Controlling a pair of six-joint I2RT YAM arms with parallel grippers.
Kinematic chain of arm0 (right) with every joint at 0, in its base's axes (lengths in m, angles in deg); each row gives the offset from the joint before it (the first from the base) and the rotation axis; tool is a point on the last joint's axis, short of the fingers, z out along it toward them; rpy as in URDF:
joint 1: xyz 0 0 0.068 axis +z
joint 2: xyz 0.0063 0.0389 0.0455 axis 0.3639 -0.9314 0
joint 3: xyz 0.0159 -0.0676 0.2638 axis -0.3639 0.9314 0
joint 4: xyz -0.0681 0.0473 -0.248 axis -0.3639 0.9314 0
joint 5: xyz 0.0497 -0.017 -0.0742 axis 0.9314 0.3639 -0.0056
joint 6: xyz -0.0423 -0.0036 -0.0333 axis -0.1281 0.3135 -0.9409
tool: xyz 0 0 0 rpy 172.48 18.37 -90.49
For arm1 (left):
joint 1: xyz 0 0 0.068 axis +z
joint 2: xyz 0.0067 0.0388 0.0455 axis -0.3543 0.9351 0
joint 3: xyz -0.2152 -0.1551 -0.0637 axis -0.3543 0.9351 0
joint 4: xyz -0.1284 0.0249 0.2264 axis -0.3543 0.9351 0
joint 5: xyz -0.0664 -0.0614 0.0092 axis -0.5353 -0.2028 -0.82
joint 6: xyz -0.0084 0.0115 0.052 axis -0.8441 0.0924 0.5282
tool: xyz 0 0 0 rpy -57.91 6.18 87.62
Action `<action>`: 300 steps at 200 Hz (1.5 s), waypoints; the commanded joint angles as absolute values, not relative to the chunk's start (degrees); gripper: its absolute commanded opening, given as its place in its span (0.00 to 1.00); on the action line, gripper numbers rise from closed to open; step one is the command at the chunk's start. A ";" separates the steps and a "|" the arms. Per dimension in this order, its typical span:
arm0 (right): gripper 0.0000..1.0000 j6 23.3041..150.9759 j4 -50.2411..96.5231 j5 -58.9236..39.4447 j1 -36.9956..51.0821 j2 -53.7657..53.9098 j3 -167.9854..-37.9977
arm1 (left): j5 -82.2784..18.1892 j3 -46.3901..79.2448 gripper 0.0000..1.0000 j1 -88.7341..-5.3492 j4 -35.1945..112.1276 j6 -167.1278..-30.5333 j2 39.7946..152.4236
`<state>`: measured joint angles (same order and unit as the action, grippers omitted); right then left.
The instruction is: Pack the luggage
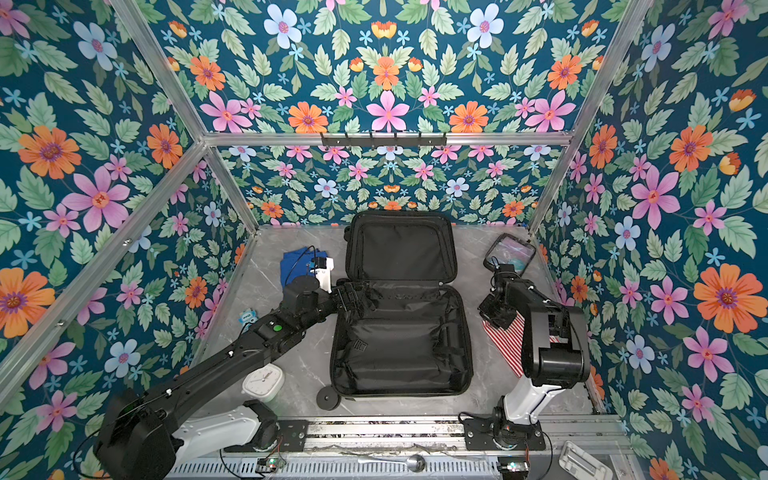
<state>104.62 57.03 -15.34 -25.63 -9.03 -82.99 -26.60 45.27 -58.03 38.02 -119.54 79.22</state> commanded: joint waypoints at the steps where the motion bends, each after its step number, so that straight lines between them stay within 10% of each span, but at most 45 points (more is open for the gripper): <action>1: 0.19 102.23 59.57 -15.22 -24.29 -8.73 -83.33 | -25.93 45.16 0.92 -58.02 37.93 -119.62 79.15; 76: 0.17 100.20 63.23 -15.73 -23.12 2.82 -75.65 | -27.67 44.66 0.92 -58.02 36.36 -119.93 81.09; 112: 0.57 102.13 63.38 -16.31 -23.24 9.48 -75.29 | -28.72 43.80 0.92 -58.02 35.83 -119.76 82.38; 154: 0.68 104.71 65.48 -11.91 -30.12 11.01 -79.98 | -30.68 39.47 0.93 -58.08 37.02 -115.93 84.05; 300: 0.77 104.85 65.18 -2.39 -65.79 15.86 -69.80 | -42.39 -31.50 0.89 -80.26 60.47 -100.52 144.12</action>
<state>105.67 65.79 -3.67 -65.28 16.61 -70.84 -40.61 -23.69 -78.75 56.16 -102.58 138.32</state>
